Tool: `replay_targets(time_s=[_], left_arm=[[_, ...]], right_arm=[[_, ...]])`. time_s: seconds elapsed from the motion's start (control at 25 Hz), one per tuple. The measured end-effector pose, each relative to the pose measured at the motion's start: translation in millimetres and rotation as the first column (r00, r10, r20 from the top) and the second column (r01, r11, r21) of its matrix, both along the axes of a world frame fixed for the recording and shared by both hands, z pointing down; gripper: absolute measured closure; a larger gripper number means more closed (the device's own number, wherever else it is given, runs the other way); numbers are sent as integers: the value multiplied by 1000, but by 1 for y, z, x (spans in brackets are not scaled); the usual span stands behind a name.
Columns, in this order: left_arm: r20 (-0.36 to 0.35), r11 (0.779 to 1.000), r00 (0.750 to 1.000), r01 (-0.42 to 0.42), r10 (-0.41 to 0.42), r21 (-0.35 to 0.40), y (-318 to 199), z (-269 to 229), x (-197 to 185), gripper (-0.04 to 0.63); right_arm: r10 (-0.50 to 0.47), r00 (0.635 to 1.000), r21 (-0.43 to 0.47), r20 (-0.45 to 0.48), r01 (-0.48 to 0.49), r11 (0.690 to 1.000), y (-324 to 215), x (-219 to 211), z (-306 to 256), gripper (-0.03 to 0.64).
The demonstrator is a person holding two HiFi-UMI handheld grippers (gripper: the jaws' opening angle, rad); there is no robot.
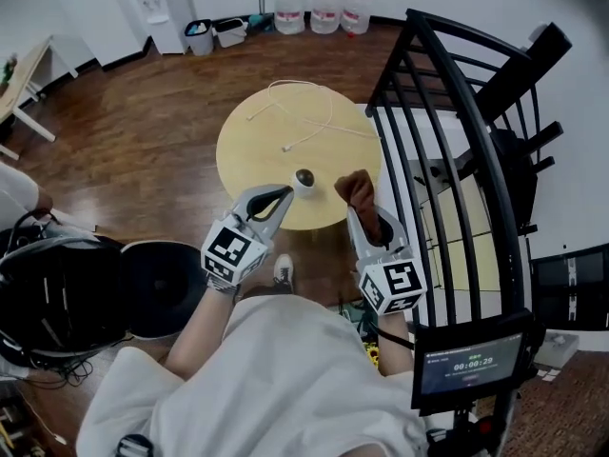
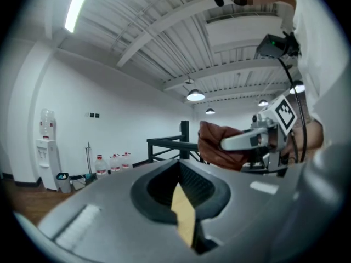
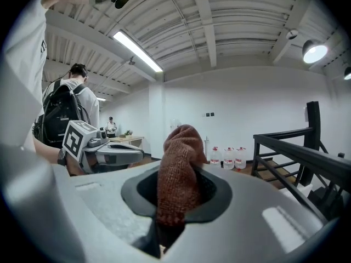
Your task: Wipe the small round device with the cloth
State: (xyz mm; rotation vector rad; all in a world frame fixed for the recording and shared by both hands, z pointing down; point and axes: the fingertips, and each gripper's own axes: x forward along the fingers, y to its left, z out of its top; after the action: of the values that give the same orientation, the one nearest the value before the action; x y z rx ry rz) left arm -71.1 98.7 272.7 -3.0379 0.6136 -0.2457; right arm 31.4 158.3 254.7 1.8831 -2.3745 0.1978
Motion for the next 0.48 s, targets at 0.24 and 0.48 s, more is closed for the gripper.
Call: replay_targets(time_s=[0.24, 0.48], left_arm=[[32, 1000, 999, -4, 4, -4, 77, 13, -5, 594], [35, 998, 999, 37, -35, -56, 155, 25, -32, 593]], right_arm=[[-44, 999, -6, 8, 44, 999, 60, -12, 9, 549], [-90, 996, -33, 21, 91, 995, 128, -34, 19, 548]])
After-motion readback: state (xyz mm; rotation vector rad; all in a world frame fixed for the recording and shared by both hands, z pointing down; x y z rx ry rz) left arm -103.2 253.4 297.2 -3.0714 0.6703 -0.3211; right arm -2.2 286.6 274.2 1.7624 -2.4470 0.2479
